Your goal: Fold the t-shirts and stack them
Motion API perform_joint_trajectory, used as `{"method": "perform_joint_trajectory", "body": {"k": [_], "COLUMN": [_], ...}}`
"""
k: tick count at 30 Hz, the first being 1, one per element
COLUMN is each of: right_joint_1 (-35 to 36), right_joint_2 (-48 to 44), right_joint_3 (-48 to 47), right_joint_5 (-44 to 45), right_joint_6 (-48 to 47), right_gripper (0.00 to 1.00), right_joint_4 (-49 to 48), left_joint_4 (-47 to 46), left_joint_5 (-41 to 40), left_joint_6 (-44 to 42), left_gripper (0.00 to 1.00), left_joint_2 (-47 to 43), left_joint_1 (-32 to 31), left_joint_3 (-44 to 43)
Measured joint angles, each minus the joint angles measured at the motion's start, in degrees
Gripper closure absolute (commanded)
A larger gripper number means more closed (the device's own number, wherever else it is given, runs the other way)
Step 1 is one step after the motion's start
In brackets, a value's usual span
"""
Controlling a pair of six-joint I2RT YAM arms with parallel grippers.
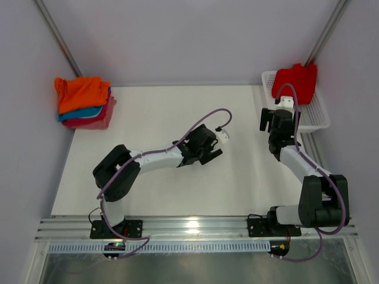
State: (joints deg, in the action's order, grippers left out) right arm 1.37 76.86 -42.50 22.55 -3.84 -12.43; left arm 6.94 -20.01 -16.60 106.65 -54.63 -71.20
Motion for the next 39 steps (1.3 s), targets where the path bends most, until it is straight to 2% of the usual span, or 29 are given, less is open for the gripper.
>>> {"method": "perform_joint_trajectory", "body": {"k": [4,8,13,21,29,34,39], "right_joint_1": [0.00,0.00,-0.11,-0.26,-2.47,-5.14,-9.14], "right_joint_2": [0.02,0.02,0.02,2.10,2.08,-0.92,-2.99], "right_joint_3": [0.15,0.35,1.33,3.50,5.66,12.09,16.44], "right_joint_5": [-0.50,-1.33,-2.82,-5.05,-7.63,-11.28,-15.47], "right_joint_6": [0.11,0.13,0.13,0.11,0.26,0.44,1.22], "right_gripper": [0.01,0.01,0.01,0.01,0.01,0.01,0.00], "right_joint_4": [0.00,-0.02,-0.44,-2.12,-4.37,-8.26,-11.91], "left_joint_4": [-0.22,0.13,-0.22,-2.01,-5.95,-11.26,-13.84], "left_joint_5": [0.79,6.56,14.73,25.44,36.85,43.21,44.13], "left_joint_6": [4.26,8.92,11.61,10.78,16.09,22.05,23.34], "left_gripper": [0.01,0.01,0.01,0.01,0.01,0.01,0.01], "left_joint_2": [-0.90,-3.93,-12.74,-25.11,-26.14,-26.01,-25.77], "left_joint_1": [5.44,15.30,28.13,35.01,52.61,64.81,66.27], "left_joint_3": [1.53,2.62,8.55,20.33,22.12,24.20,26.82]}}
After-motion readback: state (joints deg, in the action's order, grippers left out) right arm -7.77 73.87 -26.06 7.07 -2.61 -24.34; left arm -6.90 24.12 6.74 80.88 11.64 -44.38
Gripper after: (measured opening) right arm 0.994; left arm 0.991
